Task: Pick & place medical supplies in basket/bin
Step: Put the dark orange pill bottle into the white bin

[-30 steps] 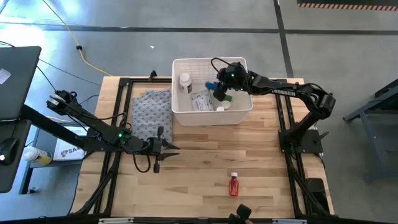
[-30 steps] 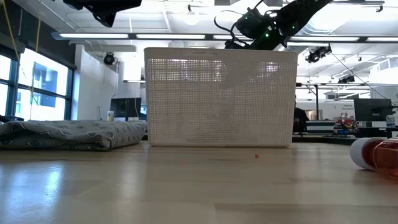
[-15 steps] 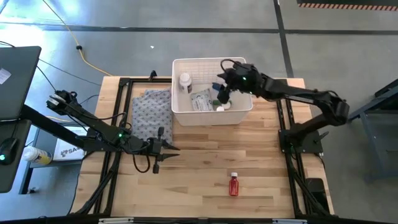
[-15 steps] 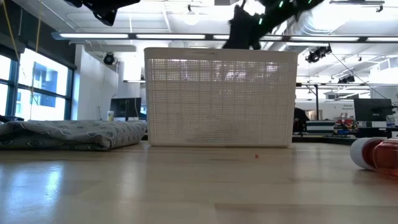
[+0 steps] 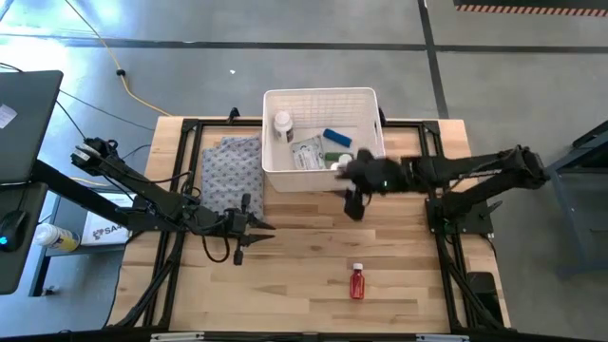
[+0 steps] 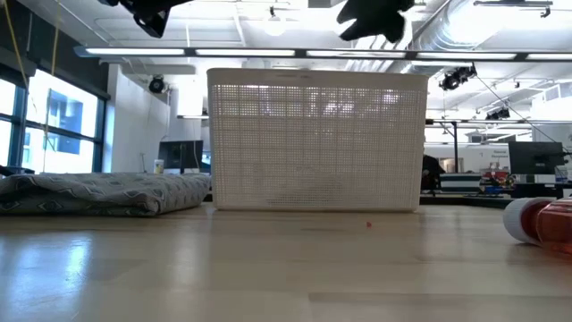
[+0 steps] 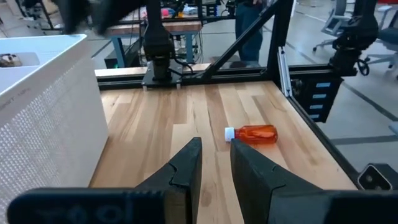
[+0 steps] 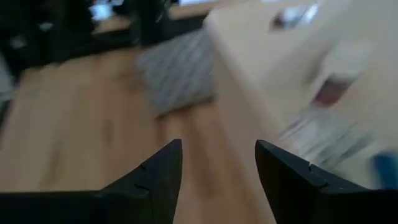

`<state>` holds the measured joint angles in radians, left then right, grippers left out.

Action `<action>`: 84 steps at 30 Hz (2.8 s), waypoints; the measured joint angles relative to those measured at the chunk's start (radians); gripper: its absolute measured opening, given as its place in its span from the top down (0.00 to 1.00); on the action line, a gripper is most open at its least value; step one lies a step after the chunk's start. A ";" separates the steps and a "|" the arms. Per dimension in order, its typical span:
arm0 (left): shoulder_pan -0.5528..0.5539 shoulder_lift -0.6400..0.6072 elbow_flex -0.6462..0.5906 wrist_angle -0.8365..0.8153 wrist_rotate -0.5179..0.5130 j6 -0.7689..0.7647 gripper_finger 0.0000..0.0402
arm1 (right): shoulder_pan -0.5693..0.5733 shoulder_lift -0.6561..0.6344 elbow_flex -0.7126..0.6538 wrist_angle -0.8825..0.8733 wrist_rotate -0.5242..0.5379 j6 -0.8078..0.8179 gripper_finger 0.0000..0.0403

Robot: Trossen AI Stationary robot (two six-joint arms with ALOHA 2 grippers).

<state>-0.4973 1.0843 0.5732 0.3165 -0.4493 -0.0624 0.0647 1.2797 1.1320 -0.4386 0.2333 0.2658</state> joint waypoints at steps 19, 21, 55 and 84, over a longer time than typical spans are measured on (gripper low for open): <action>0.000 0.000 0.000 0.030 0.023 0.066 0.71 | 0.364 0.150 -0.002 -0.289 -0.012 0.701 0.52; 0.000 0.000 0.000 0.033 0.023 0.080 0.71 | 0.371 0.181 -0.002 -0.283 -0.036 0.728 0.52; 0.000 0.000 0.000 0.109 0.012 0.001 0.71 | 0.481 0.481 -0.002 -0.234 -0.212 1.255 0.38; 0.000 0.000 0.000 0.031 0.016 -0.100 0.71 | 0.459 0.529 -0.002 -0.320 -0.225 1.210 0.39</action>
<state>-0.4976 1.0840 0.5732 0.3473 -0.4328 -0.1627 0.5236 1.8084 1.1301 -0.7589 0.0078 1.4761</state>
